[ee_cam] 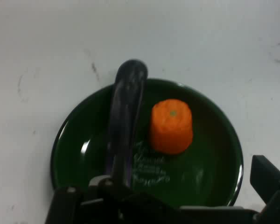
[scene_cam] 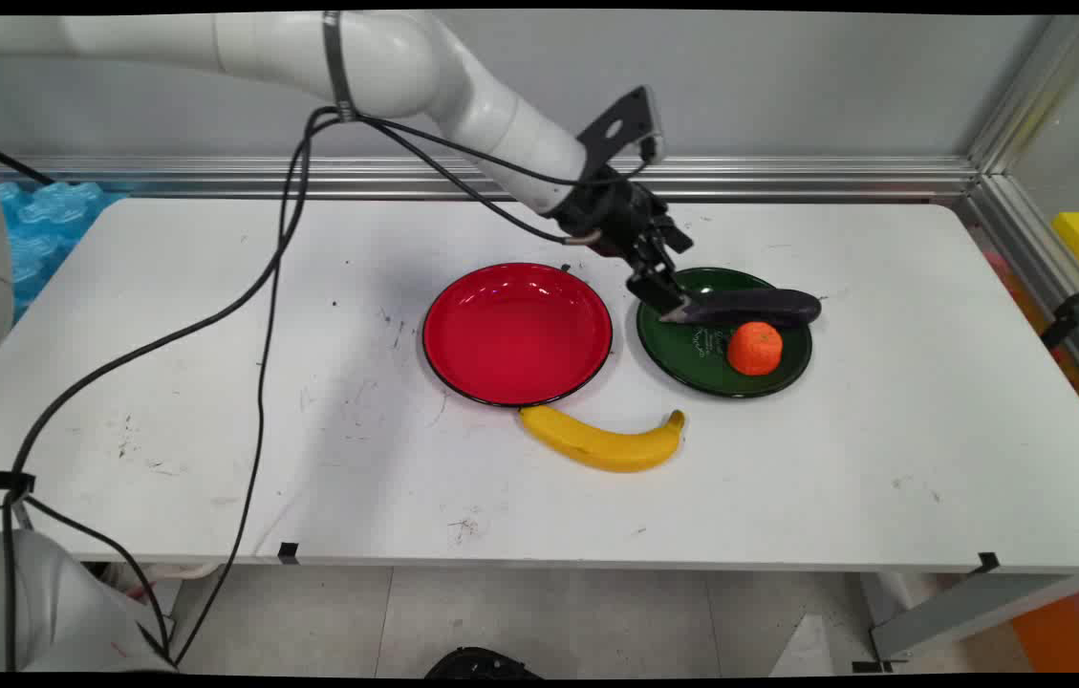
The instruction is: Pick up the eggplant from the green plate
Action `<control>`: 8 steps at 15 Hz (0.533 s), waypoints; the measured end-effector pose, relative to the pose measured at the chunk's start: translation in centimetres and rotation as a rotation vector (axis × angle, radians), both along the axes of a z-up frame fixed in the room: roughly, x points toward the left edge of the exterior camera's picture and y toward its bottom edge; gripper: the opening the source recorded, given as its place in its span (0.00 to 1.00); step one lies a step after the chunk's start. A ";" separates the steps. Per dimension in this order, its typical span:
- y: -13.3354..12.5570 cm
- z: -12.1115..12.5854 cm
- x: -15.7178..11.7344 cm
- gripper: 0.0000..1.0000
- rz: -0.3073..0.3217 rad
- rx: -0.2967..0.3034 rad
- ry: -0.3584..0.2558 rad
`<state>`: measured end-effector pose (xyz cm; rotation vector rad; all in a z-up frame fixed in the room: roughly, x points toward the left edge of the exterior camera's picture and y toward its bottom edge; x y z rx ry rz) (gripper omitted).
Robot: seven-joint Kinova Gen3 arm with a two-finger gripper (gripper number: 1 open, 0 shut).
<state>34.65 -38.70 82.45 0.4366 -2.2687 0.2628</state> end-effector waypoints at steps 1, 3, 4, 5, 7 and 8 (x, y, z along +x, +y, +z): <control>0.0 0.1 0.7 1.00 0.013 0.007 0.000; 0.0 0.4 1.9 1.00 0.029 0.012 -0.006; -0.1 0.4 2.3 1.00 0.031 0.010 -0.009; -0.3 0.5 2.7 1.00 0.032 0.007 -0.013; -0.6 0.6 3.1 1.00 0.026 -0.001 -0.015; -0.8 0.6 3.2 1.00 0.021 -0.006 -0.016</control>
